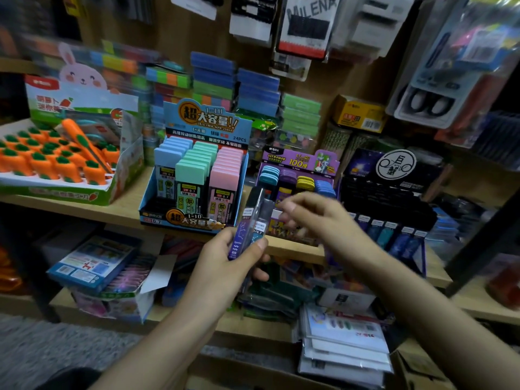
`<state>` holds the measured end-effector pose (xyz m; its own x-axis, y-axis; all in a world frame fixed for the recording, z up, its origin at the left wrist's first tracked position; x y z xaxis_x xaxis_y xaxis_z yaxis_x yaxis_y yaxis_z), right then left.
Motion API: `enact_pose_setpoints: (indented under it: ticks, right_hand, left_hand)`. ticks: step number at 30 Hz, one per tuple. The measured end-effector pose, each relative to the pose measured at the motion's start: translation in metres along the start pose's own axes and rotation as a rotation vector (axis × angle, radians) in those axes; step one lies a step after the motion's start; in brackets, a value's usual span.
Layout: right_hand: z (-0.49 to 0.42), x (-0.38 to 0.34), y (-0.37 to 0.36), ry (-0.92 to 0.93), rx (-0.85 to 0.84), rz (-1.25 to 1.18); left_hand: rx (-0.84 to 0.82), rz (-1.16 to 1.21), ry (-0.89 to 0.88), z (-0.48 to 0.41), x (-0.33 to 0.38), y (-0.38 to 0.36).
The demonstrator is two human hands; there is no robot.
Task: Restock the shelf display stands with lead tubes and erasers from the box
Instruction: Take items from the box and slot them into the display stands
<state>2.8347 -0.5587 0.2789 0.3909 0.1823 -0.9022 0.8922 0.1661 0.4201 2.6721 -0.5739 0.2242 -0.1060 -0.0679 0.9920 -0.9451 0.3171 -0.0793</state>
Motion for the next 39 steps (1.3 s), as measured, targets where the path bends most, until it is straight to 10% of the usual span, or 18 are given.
enact_pose_setpoints:
  ticks: [9,19,39]
  right_hand:
    - [0.037,0.013,-0.005,-0.071,0.055,-0.451]
    - [0.06,0.03,0.109,0.106,0.536,0.301]
    - [0.034,0.069,0.1,0.038,0.378,0.513]
  left_hand:
    - [-0.045,-0.159,-0.066,-0.006,-0.003,-0.034]
    - [-0.033,-0.299,-0.06,-0.026,-0.023,-0.059]
    - [-0.063,-0.19,-0.036,-0.021,-0.031,-0.068]
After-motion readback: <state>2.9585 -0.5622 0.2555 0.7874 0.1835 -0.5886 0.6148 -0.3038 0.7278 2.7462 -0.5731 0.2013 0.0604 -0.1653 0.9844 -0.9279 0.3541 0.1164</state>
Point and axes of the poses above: each hand's wrist, its own z-axis away from the middle knuckle, its own y-axis out of the back of the hand, x = y × z, the point moved 2 cm from there along -z, towards the middle knuckle, and after that the axes turned 8 degrees about -x, right-handed, at the moved point
